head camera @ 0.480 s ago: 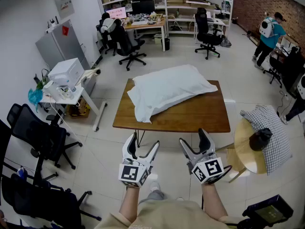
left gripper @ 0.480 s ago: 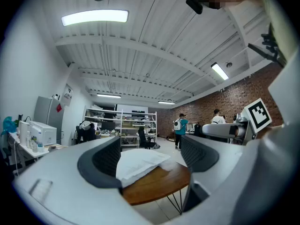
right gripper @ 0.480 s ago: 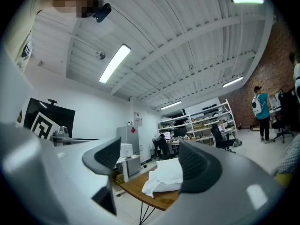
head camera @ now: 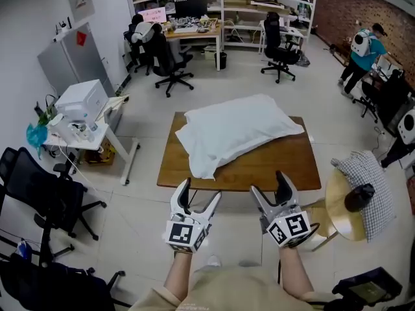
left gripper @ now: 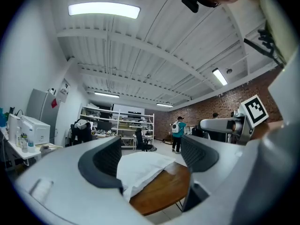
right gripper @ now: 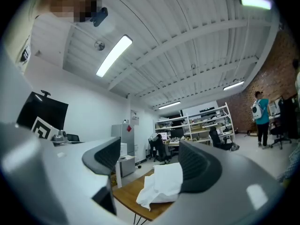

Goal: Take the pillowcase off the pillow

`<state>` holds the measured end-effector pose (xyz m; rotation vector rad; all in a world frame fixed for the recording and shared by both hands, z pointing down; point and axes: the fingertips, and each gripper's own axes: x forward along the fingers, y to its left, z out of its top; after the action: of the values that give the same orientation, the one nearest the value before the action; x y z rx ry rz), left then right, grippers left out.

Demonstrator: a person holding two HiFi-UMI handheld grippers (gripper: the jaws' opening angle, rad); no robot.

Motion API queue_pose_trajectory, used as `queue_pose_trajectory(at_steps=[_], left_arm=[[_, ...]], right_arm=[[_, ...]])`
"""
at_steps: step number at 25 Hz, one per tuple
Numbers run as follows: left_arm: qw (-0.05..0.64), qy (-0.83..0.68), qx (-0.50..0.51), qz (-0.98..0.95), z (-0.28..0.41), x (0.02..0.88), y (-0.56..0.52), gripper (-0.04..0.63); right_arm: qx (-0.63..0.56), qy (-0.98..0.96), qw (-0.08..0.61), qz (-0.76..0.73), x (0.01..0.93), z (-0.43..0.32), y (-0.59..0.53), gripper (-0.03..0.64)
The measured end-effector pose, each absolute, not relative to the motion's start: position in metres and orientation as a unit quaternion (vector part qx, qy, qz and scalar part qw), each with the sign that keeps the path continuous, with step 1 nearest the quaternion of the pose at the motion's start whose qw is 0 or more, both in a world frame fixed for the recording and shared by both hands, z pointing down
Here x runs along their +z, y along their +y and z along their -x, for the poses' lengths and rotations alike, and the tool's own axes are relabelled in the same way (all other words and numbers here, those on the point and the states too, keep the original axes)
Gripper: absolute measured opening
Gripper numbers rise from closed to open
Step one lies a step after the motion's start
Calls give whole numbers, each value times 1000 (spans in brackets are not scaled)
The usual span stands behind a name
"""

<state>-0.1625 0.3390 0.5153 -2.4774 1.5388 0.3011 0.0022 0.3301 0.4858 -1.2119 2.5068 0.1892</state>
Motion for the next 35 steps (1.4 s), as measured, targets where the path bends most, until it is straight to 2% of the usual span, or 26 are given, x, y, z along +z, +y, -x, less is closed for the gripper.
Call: queue_pose_trajectory(at_steps=[3,5,7,10,13,17,25,35], left_arm=[[67,518,75,850,193,522,319,399],[82,511,83,851,197,520,299,399],[103,505,91,852,190,522,277,385],[75,513,77,852,182,540,251,374],[93,523,88,843,171,543,213,374],[112,529,77,838,137,547,164,374],[106,550,67,826,68,543,75,374],[78,572,50,815,74,557,3,374]], right_arm=[[65,881,161,440,490,28,310,376],[60,880,159,444,491,31,294,376],[56,877,161,449,495,22,275,376],[55,873,163,457,504,7,248,377],[50,876,160,452,511,-14,207,377],[55,881,172,437,504,-50,153,377],[57,907,175,379,501,-95,68,377],[18,912,177,369,522,-103,-20,376]])
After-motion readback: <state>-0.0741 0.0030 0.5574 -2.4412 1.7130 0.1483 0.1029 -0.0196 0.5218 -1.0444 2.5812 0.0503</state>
